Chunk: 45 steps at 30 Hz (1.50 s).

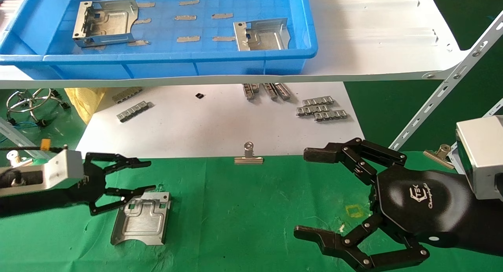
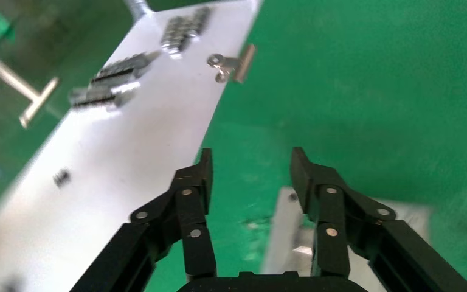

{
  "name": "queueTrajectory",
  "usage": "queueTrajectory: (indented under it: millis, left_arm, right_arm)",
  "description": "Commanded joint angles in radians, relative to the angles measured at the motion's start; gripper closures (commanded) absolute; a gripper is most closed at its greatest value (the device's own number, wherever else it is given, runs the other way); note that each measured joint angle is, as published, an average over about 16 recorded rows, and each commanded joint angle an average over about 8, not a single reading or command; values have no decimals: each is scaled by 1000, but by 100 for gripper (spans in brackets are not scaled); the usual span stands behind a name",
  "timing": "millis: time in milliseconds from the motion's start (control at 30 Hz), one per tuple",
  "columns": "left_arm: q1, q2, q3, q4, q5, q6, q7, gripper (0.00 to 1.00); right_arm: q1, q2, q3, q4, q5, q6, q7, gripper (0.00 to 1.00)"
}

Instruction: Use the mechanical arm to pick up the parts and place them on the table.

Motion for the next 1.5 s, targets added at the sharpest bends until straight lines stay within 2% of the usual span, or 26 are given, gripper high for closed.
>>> queueTrajectory:
  millis: [33, 167, 533, 1500]
  left_arm:
    - [43, -13, -24, -9, -56, 5, -80, 0]
    - [118, -23, -51, -40, -136, 6, -165, 0]
    - [137, -32, -69, -86, -152, 2, -193, 0]
    - [294, -120, -266, -613, -195, -52, -559, 0]
  right_arm:
    - [0, 0, 0, 0, 0, 0, 0, 0]
    - [0, 0, 0, 0, 0, 0, 0, 0]
    - [0, 0, 0, 0, 0, 0, 0, 0]
    - [0, 0, 0, 0, 0, 0, 0, 0]
